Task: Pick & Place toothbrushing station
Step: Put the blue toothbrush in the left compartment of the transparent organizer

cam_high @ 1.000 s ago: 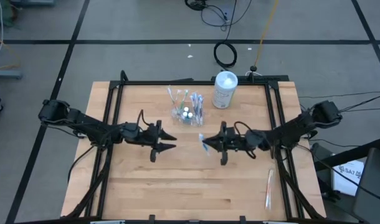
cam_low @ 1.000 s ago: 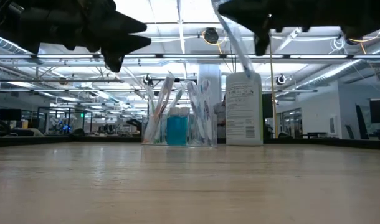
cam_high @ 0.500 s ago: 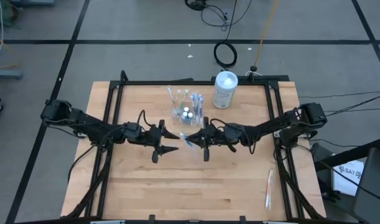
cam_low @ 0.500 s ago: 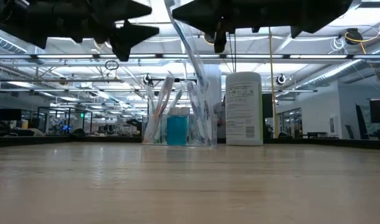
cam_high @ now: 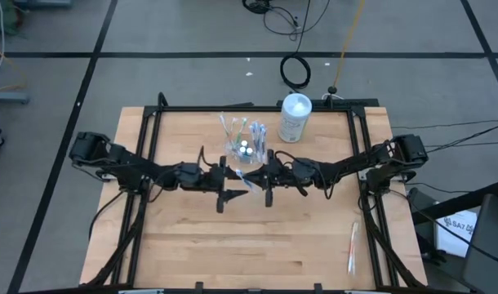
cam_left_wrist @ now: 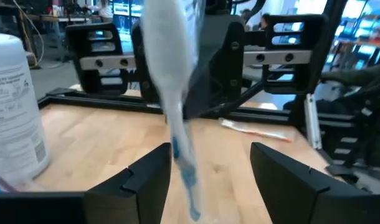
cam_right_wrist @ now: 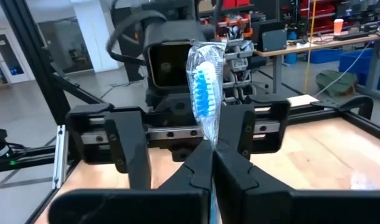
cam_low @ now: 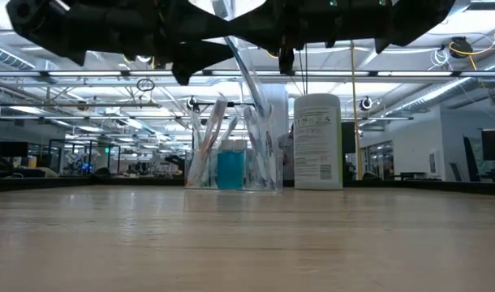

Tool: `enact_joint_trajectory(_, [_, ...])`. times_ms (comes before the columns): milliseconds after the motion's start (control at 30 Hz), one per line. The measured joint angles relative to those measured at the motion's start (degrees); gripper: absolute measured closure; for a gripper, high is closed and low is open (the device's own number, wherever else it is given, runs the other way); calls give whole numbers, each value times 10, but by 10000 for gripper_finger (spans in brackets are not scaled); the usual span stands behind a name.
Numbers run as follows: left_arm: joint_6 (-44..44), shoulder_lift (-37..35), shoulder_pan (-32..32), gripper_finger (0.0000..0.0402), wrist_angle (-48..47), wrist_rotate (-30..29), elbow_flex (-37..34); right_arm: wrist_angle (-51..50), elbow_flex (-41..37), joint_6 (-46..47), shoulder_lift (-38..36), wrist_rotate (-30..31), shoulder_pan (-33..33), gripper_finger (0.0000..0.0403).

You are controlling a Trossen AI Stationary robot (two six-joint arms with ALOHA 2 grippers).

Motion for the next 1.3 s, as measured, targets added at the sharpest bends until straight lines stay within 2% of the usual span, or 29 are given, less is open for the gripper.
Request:
enact_joint_trajectory(200, [-2, 10, 15, 194, -71, -1, 41, -8, 0, -5, 0, -1, 0, 403])
enact_joint_trajectory(333, [-6, 10, 23, 213, -70, -1, 45, -15, 0, -15, 0, 0, -1, 403])
enact_joint_trajectory(567, [-42, 10, 23, 275, -75, 0, 45, -30, 0, -40, 0, 0, -2, 403])
enact_joint_trajectory(967, [-42, 10, 24, 377, -133, -5, 45, -43, 0, -50, 0, 1, -3, 394])
enact_joint_trajectory(1067, [-42, 10, 24, 386, -134, -7, 45, -51, 0, -51, 0, 0, -7, 389])
enact_joint_trajectory(1300, [-56, 10, 24, 373, -152, -7, 45, -82, 0, -69, -1, 0, -9, 362])
